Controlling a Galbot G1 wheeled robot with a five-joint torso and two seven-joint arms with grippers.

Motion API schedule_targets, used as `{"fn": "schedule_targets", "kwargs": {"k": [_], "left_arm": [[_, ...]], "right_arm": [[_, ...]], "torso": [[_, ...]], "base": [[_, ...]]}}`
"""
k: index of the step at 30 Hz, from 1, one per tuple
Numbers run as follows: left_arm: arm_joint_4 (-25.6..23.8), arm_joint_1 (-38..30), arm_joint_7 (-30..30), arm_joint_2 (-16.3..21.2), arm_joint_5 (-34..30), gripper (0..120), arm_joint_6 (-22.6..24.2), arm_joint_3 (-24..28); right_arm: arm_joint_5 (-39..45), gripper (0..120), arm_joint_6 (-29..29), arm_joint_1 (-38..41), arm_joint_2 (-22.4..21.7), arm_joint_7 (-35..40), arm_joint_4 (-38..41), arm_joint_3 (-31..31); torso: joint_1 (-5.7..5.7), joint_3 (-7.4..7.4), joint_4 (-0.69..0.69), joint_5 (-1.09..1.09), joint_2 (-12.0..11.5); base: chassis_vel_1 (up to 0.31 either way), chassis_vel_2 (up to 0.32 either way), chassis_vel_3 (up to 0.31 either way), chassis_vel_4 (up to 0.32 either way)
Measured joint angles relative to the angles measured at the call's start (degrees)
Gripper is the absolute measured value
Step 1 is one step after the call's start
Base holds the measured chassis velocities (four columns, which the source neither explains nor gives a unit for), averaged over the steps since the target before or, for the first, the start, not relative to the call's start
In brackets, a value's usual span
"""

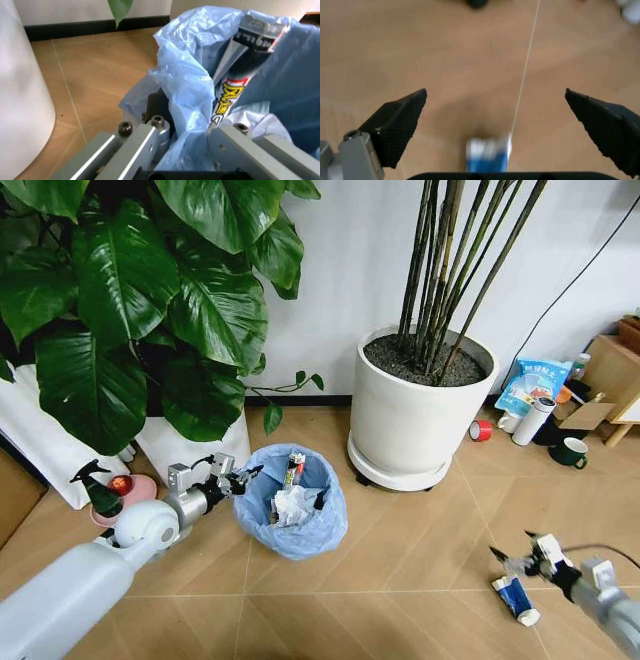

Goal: Pick up the trash bin and place the garbage on the floor into it.

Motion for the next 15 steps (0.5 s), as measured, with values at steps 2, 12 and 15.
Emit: {"fn": "schedule_targets", "kwargs": {"k": [2, 12, 15], "left_arm": [[0.0, -0.1, 0.0, 0.0, 0.0, 0, 0.0, 0.0], [-0.5, -0.5, -0.2, -0.2, -0.1, 0, 0.0, 0.9], [-0.7, -0.4, -0.3, 0.0, -0.3, 0, 0.0, 0.9]], "right_arm": [[-0.6, 100, -0.1, -1.0, 0.6, 0.3, -0.2, 0.4], [-2.0, 100, -0.5, 0.2, 5.4, 1.4, -5.1, -0.9], [-2.0, 100, -0.8, 1.8, 6.4, 1.4, -6.6, -2.1]], "torso": [[0.0, 0.0, 0.0, 0.02, 0.0], [0.01, 0.0, 0.01, -0.02, 0.0], [0.01, 0.01, 0.01, -0.02, 0.0]], "base": [[0.0, 0.0, 0.0, 0.0], [0.0, 0.0, 0.0, 0.0], [0.0, 0.0, 0.0, 0.0]]}}
